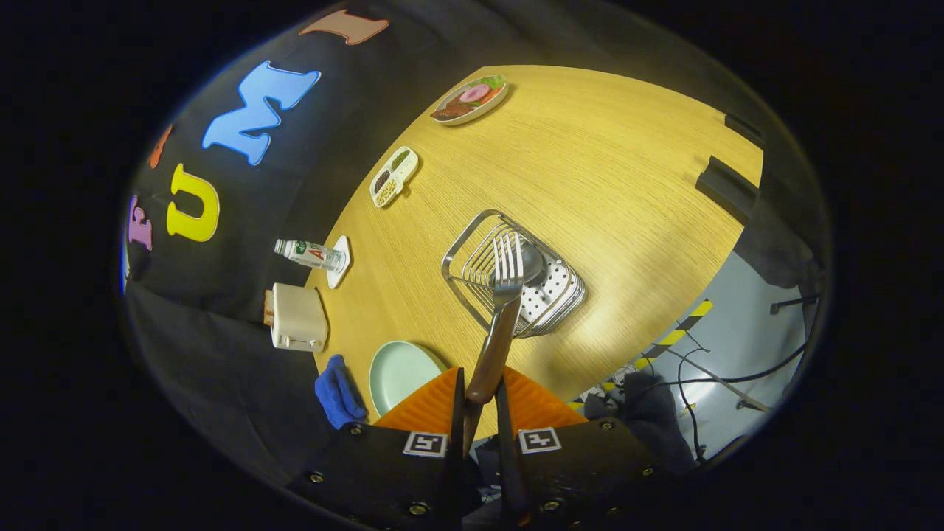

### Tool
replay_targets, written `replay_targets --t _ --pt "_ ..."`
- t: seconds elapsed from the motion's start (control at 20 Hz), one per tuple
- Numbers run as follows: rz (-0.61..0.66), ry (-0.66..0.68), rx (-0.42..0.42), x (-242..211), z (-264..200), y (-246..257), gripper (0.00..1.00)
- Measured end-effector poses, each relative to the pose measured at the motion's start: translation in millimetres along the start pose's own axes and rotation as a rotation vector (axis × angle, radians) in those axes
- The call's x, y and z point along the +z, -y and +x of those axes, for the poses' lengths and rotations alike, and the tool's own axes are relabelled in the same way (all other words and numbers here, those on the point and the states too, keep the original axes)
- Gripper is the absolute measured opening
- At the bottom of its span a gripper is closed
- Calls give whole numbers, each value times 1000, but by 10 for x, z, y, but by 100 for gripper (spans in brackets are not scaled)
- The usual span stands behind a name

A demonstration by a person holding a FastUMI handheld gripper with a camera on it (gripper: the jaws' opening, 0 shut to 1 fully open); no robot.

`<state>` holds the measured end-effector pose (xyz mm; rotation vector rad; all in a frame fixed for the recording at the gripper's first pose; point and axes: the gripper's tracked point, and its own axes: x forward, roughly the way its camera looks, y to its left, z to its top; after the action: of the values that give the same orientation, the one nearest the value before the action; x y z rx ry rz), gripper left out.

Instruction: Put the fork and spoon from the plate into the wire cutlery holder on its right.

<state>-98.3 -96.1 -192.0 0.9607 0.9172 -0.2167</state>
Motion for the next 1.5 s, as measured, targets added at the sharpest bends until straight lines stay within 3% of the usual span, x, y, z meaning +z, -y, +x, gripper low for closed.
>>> replay_targets --t 0.2,0.25,0.4,0.45,0.55,1.05,1.3,1.5 --pt "40 5 11 61 -64 -19 24" --pt "48 16 23 125 -98 -18 38" --pt "41 41 27 171 -117 -28 63" --pt "38 45 26 194 -133 -29 81" --pt "33 50 17 198 -143 -6 93" --pt "31 72 4 293 -162 -7 93" --pt "-106 215 -71 611 -293 -44 93" --pt "-265 413 -83 979 -534 -281 93"
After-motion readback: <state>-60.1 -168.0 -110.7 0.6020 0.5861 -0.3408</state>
